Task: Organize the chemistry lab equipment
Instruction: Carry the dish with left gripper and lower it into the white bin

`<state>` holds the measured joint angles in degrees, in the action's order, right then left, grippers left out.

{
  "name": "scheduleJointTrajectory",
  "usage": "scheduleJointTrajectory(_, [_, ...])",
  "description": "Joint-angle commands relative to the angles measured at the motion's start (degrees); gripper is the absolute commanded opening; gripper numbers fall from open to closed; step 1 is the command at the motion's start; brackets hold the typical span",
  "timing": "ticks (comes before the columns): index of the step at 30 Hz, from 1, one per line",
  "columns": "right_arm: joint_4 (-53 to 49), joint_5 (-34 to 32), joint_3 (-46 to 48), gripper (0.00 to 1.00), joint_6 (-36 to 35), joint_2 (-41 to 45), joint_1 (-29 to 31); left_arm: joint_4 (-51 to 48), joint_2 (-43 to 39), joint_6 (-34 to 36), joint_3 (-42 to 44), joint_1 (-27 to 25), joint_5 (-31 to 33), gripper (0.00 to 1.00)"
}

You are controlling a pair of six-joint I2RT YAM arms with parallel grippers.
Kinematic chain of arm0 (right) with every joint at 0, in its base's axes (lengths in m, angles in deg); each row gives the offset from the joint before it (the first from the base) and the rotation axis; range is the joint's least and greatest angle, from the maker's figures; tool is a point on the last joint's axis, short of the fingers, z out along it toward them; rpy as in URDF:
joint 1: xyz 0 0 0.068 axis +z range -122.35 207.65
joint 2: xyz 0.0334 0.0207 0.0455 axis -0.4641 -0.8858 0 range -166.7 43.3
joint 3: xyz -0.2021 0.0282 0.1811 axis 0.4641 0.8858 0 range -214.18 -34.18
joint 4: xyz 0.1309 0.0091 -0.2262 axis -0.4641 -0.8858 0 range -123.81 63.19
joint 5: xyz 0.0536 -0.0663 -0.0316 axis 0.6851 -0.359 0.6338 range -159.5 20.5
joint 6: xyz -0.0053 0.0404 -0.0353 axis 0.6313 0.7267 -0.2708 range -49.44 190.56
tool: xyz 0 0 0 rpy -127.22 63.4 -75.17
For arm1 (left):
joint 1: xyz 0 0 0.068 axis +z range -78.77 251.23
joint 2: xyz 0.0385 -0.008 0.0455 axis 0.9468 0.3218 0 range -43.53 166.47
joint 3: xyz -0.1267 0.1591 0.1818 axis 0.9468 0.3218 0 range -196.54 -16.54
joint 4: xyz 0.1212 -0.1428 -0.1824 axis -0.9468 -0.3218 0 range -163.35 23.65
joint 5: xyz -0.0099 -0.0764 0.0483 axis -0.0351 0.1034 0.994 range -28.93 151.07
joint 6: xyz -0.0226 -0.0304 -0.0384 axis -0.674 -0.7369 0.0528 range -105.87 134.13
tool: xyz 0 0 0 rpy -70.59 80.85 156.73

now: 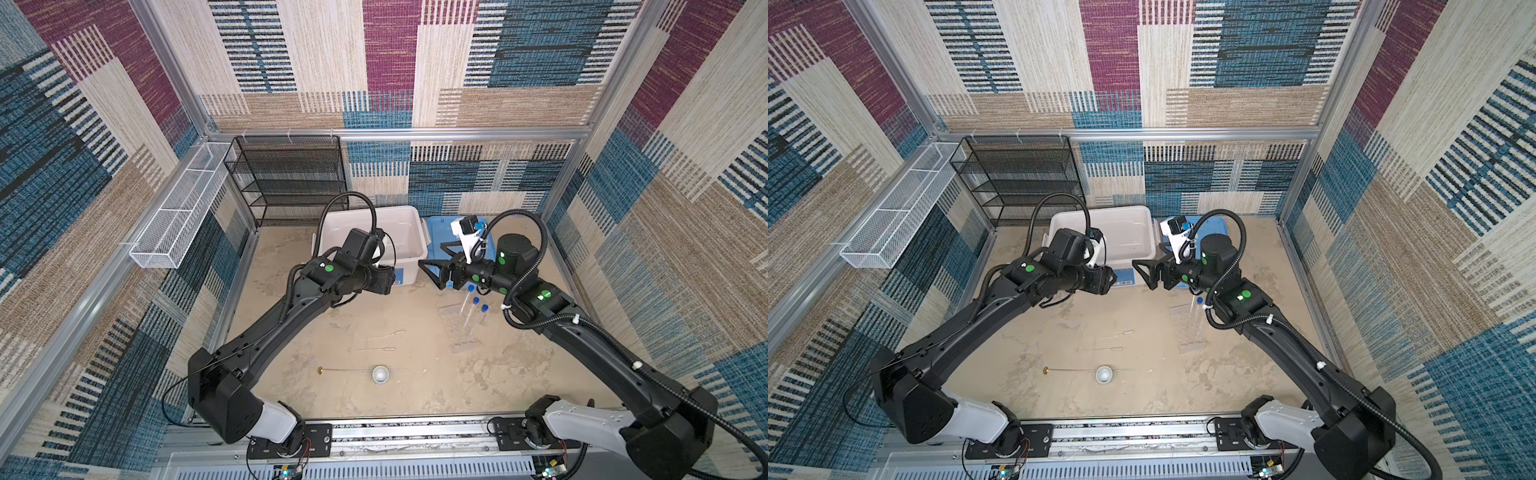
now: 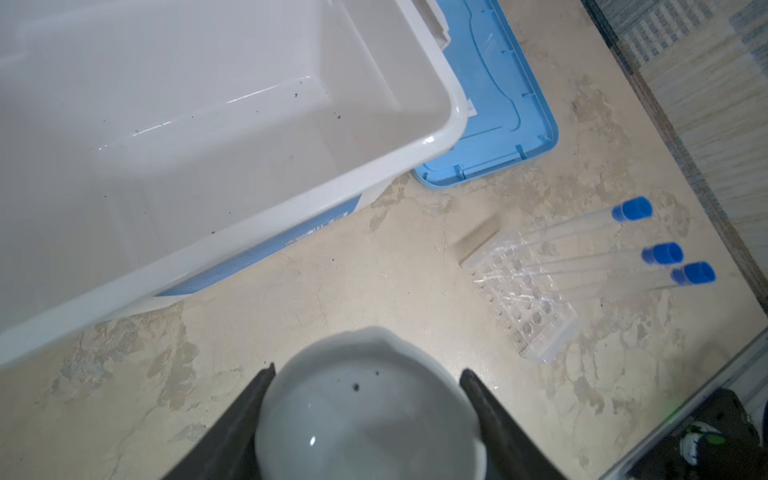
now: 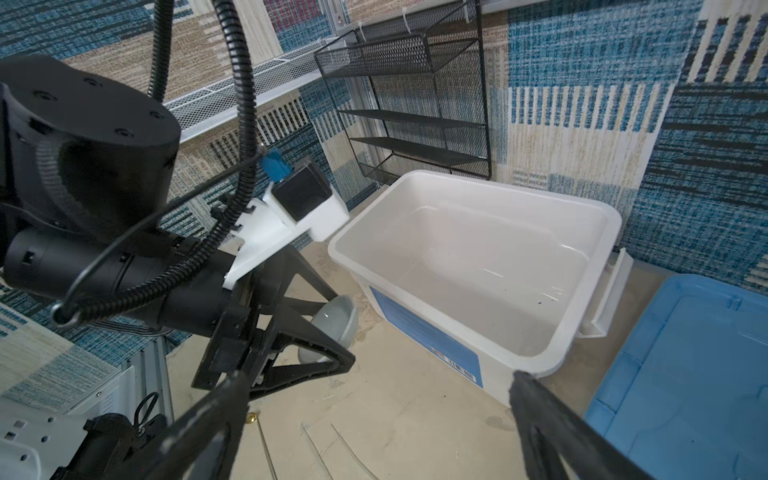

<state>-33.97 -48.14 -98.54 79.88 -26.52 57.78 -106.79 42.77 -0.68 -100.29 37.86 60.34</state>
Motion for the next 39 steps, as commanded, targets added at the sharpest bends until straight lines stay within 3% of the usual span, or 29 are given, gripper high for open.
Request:
scheduleJointTrajectory(1, [2.1,-2.1,-2.8,0.99,2.5,-3.3,0.0,-2.3,3.2,1.2,-4.6,2.2,-2.6,0.53])
scheduleJointTrajectory(5, [1.7,-2.5,-7.8,0.99,4.1,-9.9,0.0,-4.8,9.5,1.2,-11.8,5.5,-2.4,0.52])
scheduleJointTrajectory(12, [2.1,-1.7,-16.6,0.99,5.5,-20.0,0.0,-10.2,22.1,4.0,-25.7,10.6,3.3,0.52])
scheduleJointTrajectory(21, [-5.5,-1.2,-30.2,0.99,3.7,-33.0,0.0,-15.4,35.8,6.8,-38.8,14.2,6.8,0.51])
scheduleJointTrajectory(39, [-19.8,-2.5,-48.5,0.99,-6.5,-49.3,1.5,-14.8,42.1,14.6,-34.5,15.2,10.3,0.52])
